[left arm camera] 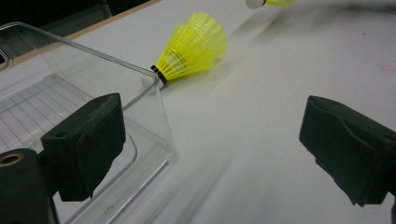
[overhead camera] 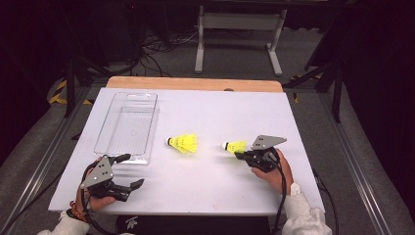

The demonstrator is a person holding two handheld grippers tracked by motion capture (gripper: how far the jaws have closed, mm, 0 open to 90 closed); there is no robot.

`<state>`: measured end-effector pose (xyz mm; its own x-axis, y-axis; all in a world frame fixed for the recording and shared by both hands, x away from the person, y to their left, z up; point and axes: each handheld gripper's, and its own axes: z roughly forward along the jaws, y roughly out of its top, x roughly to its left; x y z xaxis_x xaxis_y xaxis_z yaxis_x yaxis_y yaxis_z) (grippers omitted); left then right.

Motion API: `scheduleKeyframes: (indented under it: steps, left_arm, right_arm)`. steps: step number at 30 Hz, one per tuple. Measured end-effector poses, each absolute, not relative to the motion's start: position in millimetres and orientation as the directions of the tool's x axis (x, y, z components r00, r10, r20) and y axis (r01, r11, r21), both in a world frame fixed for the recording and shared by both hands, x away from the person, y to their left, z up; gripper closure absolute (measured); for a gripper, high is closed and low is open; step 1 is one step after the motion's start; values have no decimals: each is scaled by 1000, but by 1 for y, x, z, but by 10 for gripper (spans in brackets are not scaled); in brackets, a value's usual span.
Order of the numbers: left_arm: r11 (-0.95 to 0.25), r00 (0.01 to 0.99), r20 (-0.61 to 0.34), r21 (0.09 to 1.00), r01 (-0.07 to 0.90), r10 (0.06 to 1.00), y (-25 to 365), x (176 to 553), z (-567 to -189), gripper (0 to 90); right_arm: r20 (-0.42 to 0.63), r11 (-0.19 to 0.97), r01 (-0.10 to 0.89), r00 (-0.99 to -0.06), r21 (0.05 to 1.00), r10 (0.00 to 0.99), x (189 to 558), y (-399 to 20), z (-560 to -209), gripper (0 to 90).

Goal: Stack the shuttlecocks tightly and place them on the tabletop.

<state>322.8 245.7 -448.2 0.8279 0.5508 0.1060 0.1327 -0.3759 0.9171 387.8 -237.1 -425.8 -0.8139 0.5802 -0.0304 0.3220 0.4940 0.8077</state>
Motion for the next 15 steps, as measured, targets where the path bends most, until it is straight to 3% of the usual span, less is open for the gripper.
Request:
scheduleKeyframes:
  steps: [15]
  left_arm:
    - [-375, 828, 103, 917, 135, 551, 246, 323, -449, 79]
  right_arm:
    - [-48, 485, 289, -819, 825, 571, 396, -215, -420, 898]
